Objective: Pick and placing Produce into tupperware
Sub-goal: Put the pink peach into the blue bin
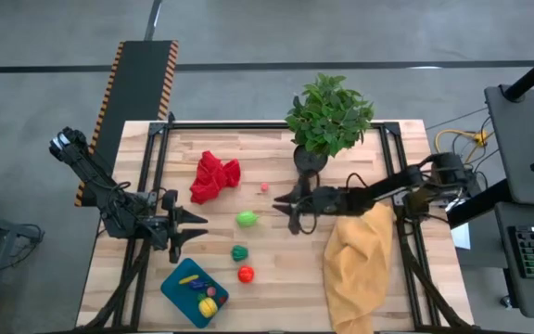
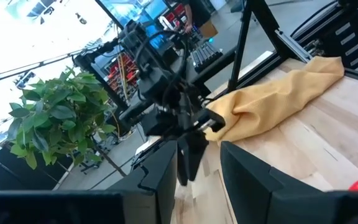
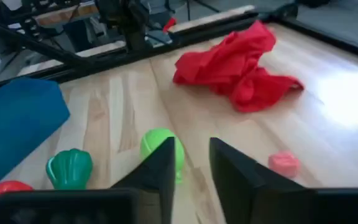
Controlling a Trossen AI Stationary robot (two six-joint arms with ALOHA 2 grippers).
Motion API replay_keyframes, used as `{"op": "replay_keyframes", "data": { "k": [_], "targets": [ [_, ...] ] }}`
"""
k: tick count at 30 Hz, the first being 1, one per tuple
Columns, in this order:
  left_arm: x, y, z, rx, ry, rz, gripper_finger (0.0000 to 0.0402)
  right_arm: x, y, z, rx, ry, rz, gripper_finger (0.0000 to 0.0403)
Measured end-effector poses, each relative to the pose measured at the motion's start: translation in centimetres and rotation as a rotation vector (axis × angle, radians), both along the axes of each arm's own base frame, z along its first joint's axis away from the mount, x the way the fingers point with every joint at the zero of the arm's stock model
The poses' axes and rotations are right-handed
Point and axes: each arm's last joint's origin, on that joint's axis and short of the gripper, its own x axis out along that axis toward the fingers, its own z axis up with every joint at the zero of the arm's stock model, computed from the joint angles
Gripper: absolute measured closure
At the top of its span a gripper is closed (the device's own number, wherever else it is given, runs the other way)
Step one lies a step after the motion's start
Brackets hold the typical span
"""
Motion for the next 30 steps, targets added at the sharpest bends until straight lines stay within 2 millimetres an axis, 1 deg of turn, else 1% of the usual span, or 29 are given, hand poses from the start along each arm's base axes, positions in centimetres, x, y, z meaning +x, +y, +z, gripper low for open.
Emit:
{"op": "replay_keyframes", "data": {
  "k": [3,6,9,13,16,18,20,24,30],
  "targets": [
    [0.0,0.0,0.0,0.003,0.003,0.000,0.0292,0.7,-0.9,-0.9,0.017,0.055,-0.030,0.0265],
    [0.0,0.0,0.0,0.003,0.003,0.000,0.0292,2.2,-1.2,-1.5,-0.044,0.112,-0.057,0.0208],
    [0.0,0.0,-0.2,0.007,0.008,0.000,0.0292,3.8,-1.5,-1.6,-0.122,0.160,-0.153,0.0161],
    [0.1,-0.1,-0.3,0.003,0.009,0.000,0.0292,5.2,-2.3,-1.9,-0.168,0.260,-0.323,0.0121],
    [0.1,-0.1,-0.3,0.003,0.010,0.000,0.0292,6.3,-3.2,-2.3,-0.120,0.296,-0.375,0.0106],
    [0.1,-0.1,-0.3,0.003,0.010,0.000,0.0292,7.1,-3.7,-3.1,-0.105,0.325,-0.392,0.0102],
    [0.1,-0.1,-0.3,0.005,0.012,0.000,0.0292,7.9,-4.1,-3.9,-0.105,0.353,-0.397,0.0099],
    [0.1,-0.1,-0.3,0.003,0.009,0.000,0.0292,9.5,-4.7,-5.0,-0.090,0.380,-0.387,0.0102],
    [0.1,-0.1,-0.2,-0.003,0.003,0.002,0.0292,10.2,-5.8,-6.5,-0.086,0.439,-0.420,0.0113]
  ]
}}
